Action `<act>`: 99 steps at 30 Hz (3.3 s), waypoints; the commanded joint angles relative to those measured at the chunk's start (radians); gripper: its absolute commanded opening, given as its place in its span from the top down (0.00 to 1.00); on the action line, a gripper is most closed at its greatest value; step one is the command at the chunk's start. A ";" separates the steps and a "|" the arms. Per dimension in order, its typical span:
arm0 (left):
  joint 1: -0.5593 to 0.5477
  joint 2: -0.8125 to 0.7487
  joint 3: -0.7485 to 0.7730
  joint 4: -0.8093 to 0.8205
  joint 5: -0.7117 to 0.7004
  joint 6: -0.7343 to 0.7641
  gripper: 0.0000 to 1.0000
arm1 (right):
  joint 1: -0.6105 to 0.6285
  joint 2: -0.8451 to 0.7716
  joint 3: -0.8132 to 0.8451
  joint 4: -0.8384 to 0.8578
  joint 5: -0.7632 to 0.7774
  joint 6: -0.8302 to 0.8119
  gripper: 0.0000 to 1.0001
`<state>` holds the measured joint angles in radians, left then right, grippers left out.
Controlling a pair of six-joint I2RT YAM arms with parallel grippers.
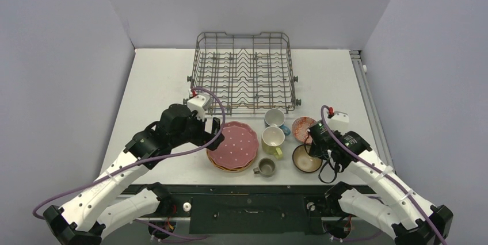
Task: Load the mixed dishes into the dish rack
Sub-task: Pick up the bowl from the center of the board.
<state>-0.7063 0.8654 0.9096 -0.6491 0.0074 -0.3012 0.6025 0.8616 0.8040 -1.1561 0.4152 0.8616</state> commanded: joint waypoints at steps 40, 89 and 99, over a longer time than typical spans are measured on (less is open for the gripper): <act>-0.004 -0.060 -0.055 0.037 0.027 0.005 0.04 | -0.127 0.048 -0.248 0.204 -0.145 0.123 0.65; -0.003 -0.072 0.020 0.106 0.208 -0.083 0.04 | -0.012 0.008 0.295 -0.068 0.024 -0.060 1.00; -0.002 -0.076 0.079 0.116 0.283 -0.192 0.04 | 0.244 0.201 0.505 -0.048 0.161 -0.090 1.00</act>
<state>-0.7063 0.8055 0.9352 -0.5880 0.2394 -0.4343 0.7502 1.0000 1.1988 -1.2583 0.4461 0.7815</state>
